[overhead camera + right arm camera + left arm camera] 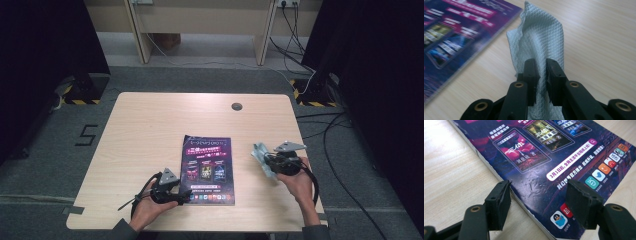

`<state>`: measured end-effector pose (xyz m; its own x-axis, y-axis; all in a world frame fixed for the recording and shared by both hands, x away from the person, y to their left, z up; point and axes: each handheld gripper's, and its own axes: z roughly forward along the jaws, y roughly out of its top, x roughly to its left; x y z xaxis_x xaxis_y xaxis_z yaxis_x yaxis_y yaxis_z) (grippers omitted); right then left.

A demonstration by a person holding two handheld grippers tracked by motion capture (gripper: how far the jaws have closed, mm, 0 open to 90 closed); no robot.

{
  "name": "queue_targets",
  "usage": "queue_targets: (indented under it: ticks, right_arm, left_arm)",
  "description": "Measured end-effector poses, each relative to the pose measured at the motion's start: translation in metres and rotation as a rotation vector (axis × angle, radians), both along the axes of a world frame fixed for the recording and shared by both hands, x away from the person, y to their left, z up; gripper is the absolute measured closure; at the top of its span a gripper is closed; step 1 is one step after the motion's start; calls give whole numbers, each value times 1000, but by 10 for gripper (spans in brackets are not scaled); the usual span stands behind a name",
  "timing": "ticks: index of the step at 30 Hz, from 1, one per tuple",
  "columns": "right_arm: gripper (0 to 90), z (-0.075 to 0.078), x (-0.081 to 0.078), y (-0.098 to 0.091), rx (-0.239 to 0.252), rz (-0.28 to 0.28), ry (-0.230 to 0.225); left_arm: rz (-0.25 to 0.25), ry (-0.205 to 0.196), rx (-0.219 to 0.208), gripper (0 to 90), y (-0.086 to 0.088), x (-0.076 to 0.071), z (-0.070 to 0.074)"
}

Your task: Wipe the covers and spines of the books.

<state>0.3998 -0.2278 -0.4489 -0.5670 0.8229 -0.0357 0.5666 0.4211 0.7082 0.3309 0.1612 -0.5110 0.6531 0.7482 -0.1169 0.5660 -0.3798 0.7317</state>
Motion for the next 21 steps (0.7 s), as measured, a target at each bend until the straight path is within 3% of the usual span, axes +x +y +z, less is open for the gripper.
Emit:
queue_targets:
  ticks: [2, 7, 9, 10, 16, 21]
  right_arm:
    - [797, 1, 1, 5, -1, 21, -5]
    - [795, 2, 7, 53, -9, 127, -5]
    - [795, 1, 7, 59, -14, 139, -3]
    - [794, -4, 8, 74, -26, 174, 9]
    - [792, -16, 13, 105, -57, 238, 29]
    - [789, -30, 18, 132, -116, 294, 50]
  left_arm:
    - [-6, 2, 5, 364, -1, -2, 0]
    - [-24, 4, 7, 365, -6, -9, 1]
    - [-28, 6, 2, 365, -7, -12, 0]
    - [-28, 8, -2, 363, -8, -15, 0]
    - [-45, 14, -5, 364, -11, -27, 0]
    - [-47, 25, -15, 359, -10, -27, 0]
